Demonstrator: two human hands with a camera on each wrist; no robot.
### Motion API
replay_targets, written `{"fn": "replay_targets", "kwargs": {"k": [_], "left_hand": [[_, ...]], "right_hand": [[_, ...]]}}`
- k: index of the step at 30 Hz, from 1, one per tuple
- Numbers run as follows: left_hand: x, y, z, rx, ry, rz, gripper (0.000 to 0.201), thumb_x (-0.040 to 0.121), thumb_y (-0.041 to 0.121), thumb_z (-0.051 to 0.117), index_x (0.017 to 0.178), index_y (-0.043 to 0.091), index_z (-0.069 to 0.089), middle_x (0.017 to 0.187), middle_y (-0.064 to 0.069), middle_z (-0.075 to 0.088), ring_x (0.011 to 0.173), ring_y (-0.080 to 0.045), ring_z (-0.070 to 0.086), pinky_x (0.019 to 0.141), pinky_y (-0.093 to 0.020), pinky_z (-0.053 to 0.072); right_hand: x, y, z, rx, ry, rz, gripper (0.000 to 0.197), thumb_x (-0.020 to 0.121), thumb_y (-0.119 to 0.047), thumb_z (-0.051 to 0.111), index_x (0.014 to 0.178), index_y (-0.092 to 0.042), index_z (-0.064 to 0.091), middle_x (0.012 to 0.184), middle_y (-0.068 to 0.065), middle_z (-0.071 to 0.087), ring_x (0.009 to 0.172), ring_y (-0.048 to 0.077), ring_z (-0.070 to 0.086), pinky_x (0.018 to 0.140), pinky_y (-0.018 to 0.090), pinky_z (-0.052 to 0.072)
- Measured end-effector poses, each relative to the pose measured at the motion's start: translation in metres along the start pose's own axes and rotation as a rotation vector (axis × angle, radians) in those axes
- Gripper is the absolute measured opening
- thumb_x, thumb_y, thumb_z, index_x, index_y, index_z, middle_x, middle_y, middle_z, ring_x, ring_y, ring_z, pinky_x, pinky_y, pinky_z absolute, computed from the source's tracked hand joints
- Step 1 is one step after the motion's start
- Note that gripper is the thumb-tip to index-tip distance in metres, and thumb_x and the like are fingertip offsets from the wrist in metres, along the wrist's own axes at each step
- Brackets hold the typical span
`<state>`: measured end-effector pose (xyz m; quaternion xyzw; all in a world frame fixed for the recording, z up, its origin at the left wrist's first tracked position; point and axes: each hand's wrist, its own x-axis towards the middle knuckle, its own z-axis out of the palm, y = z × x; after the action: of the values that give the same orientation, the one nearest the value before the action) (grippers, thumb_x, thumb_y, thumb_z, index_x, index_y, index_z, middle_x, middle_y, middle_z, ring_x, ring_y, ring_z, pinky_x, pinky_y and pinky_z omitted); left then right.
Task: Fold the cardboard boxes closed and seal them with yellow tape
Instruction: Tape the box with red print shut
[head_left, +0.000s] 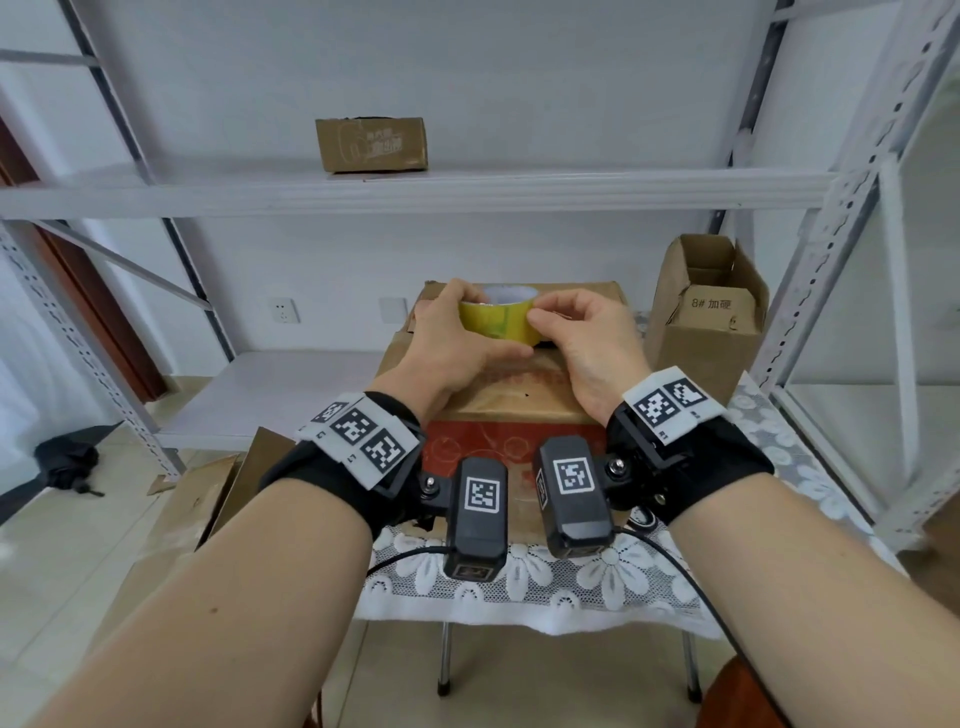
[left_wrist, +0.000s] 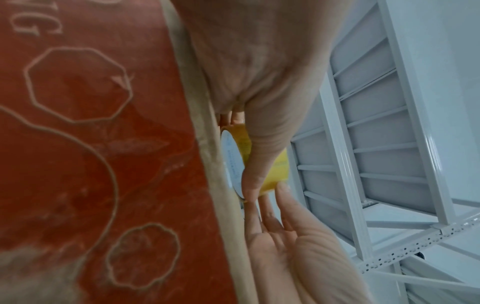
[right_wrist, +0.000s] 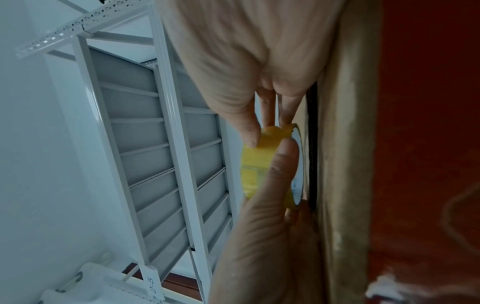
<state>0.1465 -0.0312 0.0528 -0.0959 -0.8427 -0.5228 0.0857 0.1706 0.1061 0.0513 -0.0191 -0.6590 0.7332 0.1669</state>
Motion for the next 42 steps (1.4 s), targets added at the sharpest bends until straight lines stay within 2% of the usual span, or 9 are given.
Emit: {"fn": "replay_targets", "kwargs": {"k": [8,13,15,17,20,24,31,36,42], "left_hand": [[-0.001,0.002,0.002,0.056,0.022,0.012,0.055,0.054,0.038,0.093,0.076,0.025,0.044,0.097,-0.006,0.054,0.084,-0.016,0.051,0.062,-0.024,0.037],[-0.004,0.003,0.0,0.004,-0.047,0.012,0.056,0.055,0.034,0.092,0.086,0.02,0.047,0.092,-0.005,0.057,0.081,-0.016,0.054,0.066,-0.025,0.044],[-0.006,0.002,-0.002,-0.085,-0.076,-0.008,0.052,0.055,0.028,0.092,0.082,0.019,0.048,0.082,-0.002,0.055,0.081,-0.022,0.06,0.077,-0.039,0.056],[-0.008,0.001,-0.003,-0.172,-0.081,-0.014,0.048,0.054,0.02,0.091,0.074,0.019,0.048,0.076,-0.003,0.055,0.079,-0.026,0.063,0.082,-0.05,0.057],[-0.009,0.0,-0.003,-0.208,-0.072,-0.015,0.042,0.064,0.005,0.087,0.068,0.018,0.048,0.068,0.0,0.056,0.069,-0.018,0.058,0.076,-0.044,0.055],[-0.01,0.001,-0.003,-0.238,-0.074,-0.012,0.039,0.067,0.004,0.086,0.068,0.018,0.05,0.067,0.001,0.055,0.072,-0.019,0.057,0.079,-0.048,0.055],[-0.009,0.001,-0.002,-0.301,-0.057,0.013,0.034,0.07,0.01,0.085,0.067,0.018,0.052,0.058,0.012,0.059,0.054,-0.004,0.058,0.055,-0.019,0.049],[-0.009,0.0,-0.003,-0.362,-0.05,0.005,0.033,0.07,0.011,0.085,0.07,0.017,0.052,0.066,0.005,0.062,0.055,-0.005,0.059,0.053,-0.018,0.047],[-0.011,0.001,-0.004,-0.395,-0.046,-0.002,0.034,0.076,0.017,0.082,0.065,0.02,0.049,0.061,0.007,0.058,0.053,-0.005,0.054,0.053,-0.018,0.045]], "right_hand": [[-0.007,-0.003,0.002,-0.015,-0.039,-0.06,0.015,0.075,-0.004,0.076,0.076,-0.014,0.064,0.082,0.001,0.065,0.084,0.012,0.062,0.074,0.023,0.053],[-0.007,-0.003,0.001,0.02,0.031,-0.031,0.015,0.072,-0.004,0.079,0.076,-0.01,0.066,0.078,0.0,0.065,0.079,0.012,0.063,0.077,0.031,0.056],[-0.008,-0.002,0.0,0.005,0.054,-0.04,0.013,0.072,-0.005,0.079,0.074,-0.01,0.067,0.078,0.0,0.066,0.078,0.012,0.063,0.078,0.031,0.056],[-0.01,-0.003,0.0,-0.034,0.065,-0.053,0.01,0.073,-0.007,0.078,0.072,-0.01,0.069,0.079,-0.001,0.067,0.08,0.009,0.063,0.078,0.027,0.055],[-0.011,-0.003,-0.001,-0.102,0.085,-0.085,0.008,0.075,-0.01,0.078,0.07,-0.013,0.072,0.084,-0.004,0.07,0.09,0.008,0.064,0.081,0.025,0.053],[-0.012,-0.003,0.0,-0.15,0.064,-0.066,0.007,0.081,-0.011,0.073,0.075,-0.009,0.07,0.083,-0.001,0.067,0.079,0.01,0.061,0.077,0.025,0.052],[-0.008,-0.004,0.0,-0.116,0.004,0.009,0.019,0.086,-0.01,0.065,0.068,-0.012,0.064,0.077,0.004,0.063,0.079,0.017,0.059,0.083,0.038,0.053],[-0.009,-0.004,-0.001,-0.054,0.013,0.016,0.016,0.087,-0.007,0.064,0.071,-0.007,0.064,0.077,0.004,0.064,0.074,0.013,0.058,0.074,0.024,0.052],[-0.007,-0.004,-0.001,-0.006,0.023,0.056,0.011,0.085,-0.008,0.066,0.084,0.003,0.067,0.082,0.01,0.066,0.08,0.016,0.061,0.084,0.031,0.051]]}}
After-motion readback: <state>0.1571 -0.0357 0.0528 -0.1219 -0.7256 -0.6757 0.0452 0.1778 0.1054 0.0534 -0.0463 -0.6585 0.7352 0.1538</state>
